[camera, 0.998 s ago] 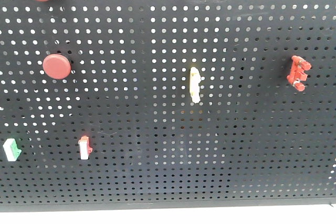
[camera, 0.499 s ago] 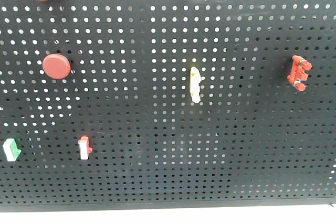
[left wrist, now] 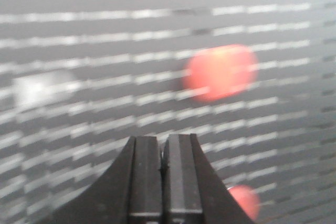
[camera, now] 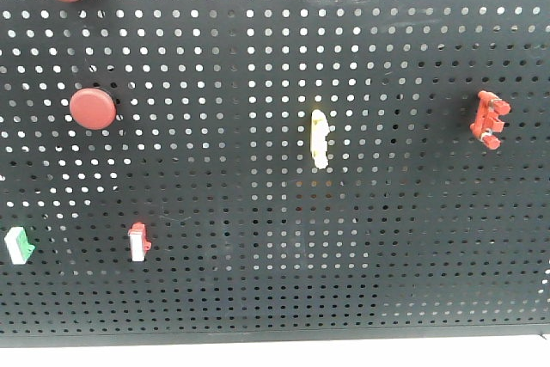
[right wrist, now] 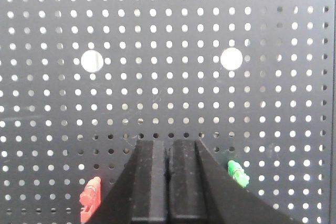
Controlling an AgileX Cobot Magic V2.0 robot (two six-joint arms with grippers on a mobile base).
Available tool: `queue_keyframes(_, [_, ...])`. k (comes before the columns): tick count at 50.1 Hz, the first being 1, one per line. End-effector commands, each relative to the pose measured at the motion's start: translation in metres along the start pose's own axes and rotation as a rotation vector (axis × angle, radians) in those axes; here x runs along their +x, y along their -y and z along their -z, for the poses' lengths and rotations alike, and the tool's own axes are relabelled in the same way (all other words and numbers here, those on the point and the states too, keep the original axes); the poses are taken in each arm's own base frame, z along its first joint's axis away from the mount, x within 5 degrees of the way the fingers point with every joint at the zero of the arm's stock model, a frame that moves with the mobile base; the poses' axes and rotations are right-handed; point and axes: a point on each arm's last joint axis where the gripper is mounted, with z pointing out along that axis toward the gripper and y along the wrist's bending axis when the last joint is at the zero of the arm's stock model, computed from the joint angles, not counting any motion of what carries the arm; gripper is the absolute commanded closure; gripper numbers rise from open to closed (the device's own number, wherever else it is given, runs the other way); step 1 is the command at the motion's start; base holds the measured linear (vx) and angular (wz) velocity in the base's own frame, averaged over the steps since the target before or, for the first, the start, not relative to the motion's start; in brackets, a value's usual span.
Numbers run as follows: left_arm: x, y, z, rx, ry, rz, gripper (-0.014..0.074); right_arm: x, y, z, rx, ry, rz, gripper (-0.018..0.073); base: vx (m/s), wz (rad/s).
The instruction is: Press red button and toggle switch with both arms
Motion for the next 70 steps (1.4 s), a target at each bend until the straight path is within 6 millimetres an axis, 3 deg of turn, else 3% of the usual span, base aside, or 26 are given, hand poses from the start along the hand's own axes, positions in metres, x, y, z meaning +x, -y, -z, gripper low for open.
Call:
queue_keyframes(1, [-0.030,0.006,-0.007,0.034,0.147,0.019,0.0595,-0.017,0.000,0.001,0.002,0.107,0.008,0.0562,0.00,0.00])
queue_keyframes(13, [-0.038,0.009,-0.036,0.042,0.161,0.024,0.0595,-0.016,0.000,0.001,0.003,0.090,0.008,0.0562,0.00,0.00])
queue_keyframes(23, [-0.031,0.010,-0.057,0.043,0.136,0.027,0.0595,-0.014,0.001,0.001,0.004,0.069,0.008,0.0562,0.00,0.00])
queue_keyframes(35, [-0.024,0.011,-0.064,0.044,0.122,0.027,0.0595,-0.014,0.001,0.000,0.004,0.068,0.008,0.0562,0.00,0.00])
queue_keyframes(43, [-0.039,0.009,-0.048,0.039,0.136,0.023,0.0595,-0.014,0.001,0.001,0.004,0.069,0.008,0.0562,0.00,0.00])
queue_keyframes(51, [-0.048,0.006,-0.017,0.030,0.092,0.022,0.0595,-0.014,0.001,0.000,0.004,0.067,0.008,0.0562,0.00,0.00])
queue_keyframes(70, [-0.026,0.004,0.071,0.030,0.104,0.023,0.0595,0.000,-0.007,-0.019,-0.047,0.017,-0.006,0.0562,0.00,0.00])
